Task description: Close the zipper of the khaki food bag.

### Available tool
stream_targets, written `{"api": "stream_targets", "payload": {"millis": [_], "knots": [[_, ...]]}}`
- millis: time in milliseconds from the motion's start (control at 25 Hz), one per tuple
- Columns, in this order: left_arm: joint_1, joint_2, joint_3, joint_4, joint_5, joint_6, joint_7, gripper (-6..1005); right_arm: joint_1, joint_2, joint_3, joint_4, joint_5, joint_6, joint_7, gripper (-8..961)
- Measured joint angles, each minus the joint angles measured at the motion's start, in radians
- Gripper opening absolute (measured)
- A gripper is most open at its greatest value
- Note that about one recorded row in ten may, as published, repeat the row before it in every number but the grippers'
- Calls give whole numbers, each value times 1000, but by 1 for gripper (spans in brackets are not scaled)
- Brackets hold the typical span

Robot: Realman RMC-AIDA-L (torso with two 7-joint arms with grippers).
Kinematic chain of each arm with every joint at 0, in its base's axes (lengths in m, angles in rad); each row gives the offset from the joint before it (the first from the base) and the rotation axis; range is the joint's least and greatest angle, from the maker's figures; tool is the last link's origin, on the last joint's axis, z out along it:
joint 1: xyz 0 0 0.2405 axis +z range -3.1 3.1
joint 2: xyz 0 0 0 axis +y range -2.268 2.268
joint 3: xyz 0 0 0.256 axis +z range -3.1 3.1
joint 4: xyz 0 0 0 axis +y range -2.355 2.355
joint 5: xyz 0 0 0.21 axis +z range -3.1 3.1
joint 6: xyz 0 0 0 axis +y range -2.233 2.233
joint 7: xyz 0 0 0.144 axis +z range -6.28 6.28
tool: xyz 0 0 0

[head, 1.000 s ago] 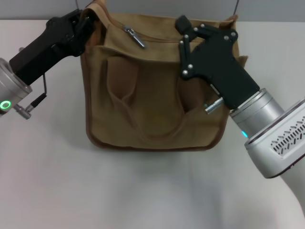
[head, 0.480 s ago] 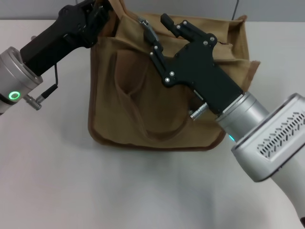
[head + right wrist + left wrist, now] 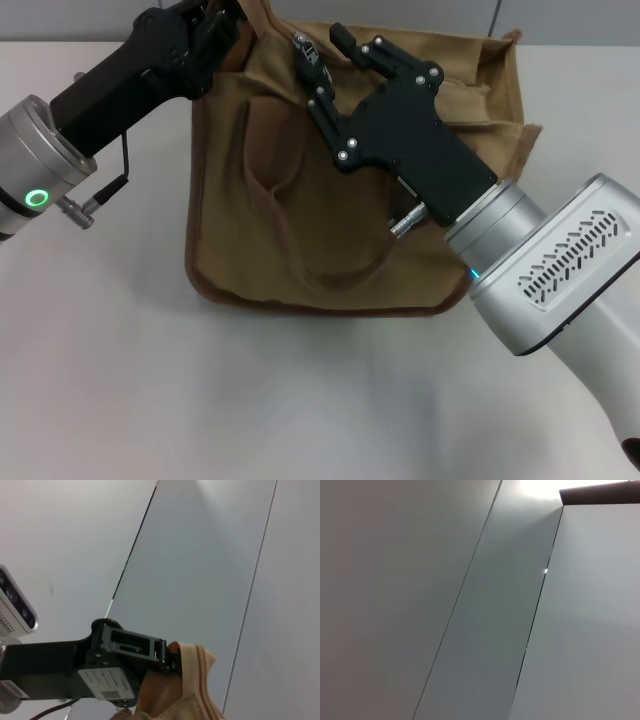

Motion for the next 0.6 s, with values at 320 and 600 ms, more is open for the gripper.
{"api": "stream_targets", "payload": {"millis": [320,600], "knots": [[-1,0,-3,-8,0,-5,3,38,-8,0,30,0,-1,3,1,334],[-4,0,-3,-11,-1,-15,4,38,3,0,23,1,-2,22,1,307]]}}
